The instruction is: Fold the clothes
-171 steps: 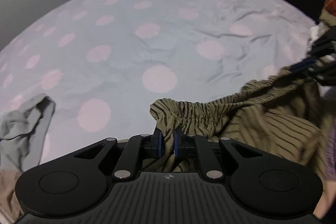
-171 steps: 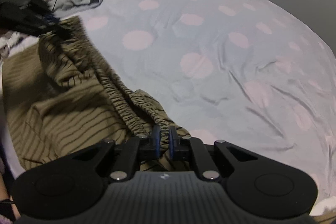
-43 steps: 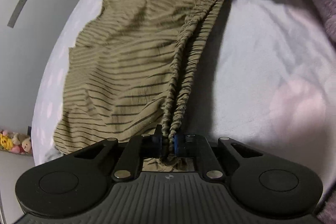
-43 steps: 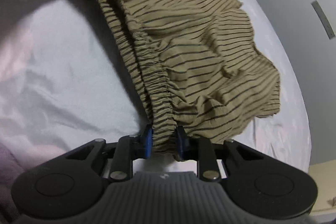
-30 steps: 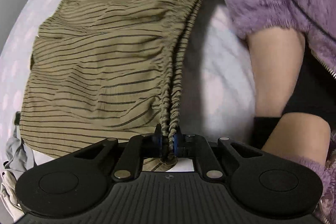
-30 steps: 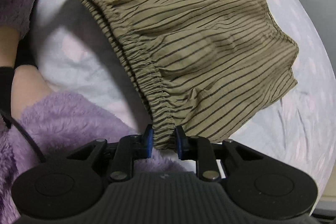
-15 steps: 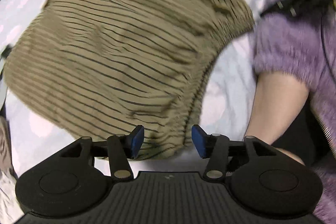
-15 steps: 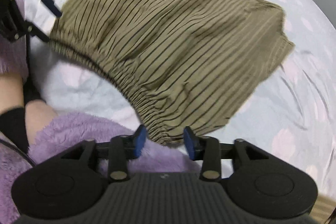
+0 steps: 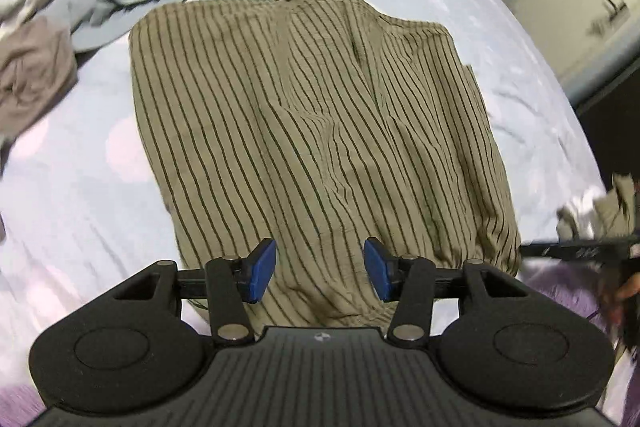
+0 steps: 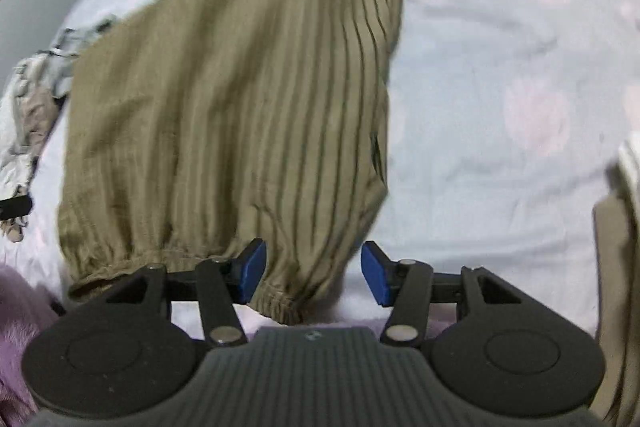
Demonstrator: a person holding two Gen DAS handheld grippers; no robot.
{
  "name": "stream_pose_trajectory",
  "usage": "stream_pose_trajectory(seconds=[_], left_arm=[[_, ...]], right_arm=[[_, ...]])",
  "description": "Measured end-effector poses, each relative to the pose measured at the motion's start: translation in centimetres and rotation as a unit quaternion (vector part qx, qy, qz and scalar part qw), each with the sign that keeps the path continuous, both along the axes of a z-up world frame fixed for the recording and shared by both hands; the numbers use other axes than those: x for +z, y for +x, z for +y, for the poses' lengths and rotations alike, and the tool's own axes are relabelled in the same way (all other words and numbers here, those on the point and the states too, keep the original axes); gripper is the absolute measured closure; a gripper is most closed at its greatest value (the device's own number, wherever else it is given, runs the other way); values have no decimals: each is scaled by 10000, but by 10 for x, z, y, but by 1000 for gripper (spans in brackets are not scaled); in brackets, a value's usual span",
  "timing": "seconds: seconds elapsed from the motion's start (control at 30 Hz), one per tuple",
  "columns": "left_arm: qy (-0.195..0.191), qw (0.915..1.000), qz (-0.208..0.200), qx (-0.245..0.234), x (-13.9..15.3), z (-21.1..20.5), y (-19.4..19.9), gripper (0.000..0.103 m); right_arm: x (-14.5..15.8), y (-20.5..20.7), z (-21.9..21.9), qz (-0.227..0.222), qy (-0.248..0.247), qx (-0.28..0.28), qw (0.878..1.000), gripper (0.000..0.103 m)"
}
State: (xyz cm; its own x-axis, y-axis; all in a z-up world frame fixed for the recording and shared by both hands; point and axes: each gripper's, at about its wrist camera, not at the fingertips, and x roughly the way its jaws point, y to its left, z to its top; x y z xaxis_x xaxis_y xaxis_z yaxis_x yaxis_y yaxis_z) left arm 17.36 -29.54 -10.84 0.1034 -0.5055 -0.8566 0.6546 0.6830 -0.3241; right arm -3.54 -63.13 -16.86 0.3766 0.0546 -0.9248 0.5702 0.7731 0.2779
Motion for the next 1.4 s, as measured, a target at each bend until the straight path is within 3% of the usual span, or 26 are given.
stream_pose_trajectory(seconds=[0.13, 0.27, 0.4, 0.43, 0.7, 0.93, 1.13, 1.4], left_arm=[[-123, 9997, -46, 226, 0, 5, -6, 57], [-219, 9994, -22, 282, 0, 9, -9, 57], [-277, 9989, -30, 388, 1, 12, -9, 57], [-299, 9987, -32, 422, 2, 13, -9, 57], [-484, 9970, -50, 608, 7, 22, -9, 57], [-632, 9950, -71, 776, 14, 34, -7, 57], [-687, 9917, -137, 1075, 20, 48, 1, 57], [-738, 9895, -108, 1236, 21, 59, 6, 57]], right_arm=[[-21, 17, 4, 583, 139, 245, 9979, 49], [-32, 28, 12, 884, 130, 516, 9947, 56], [-30, 29, 22, 660, 12, 725, 9952, 94], [-27, 26, 23, 548, -31, 722, 9959, 95], [18, 15, 33, -594, 21, 54, 9982, 98], [43, 68, 95, -1164, 206, 927, 9886, 99], [56, 116, 154, -1537, 496, 1814, 9700, 99], [12, 140, 230, -1015, 632, 2503, 9608, 99]])
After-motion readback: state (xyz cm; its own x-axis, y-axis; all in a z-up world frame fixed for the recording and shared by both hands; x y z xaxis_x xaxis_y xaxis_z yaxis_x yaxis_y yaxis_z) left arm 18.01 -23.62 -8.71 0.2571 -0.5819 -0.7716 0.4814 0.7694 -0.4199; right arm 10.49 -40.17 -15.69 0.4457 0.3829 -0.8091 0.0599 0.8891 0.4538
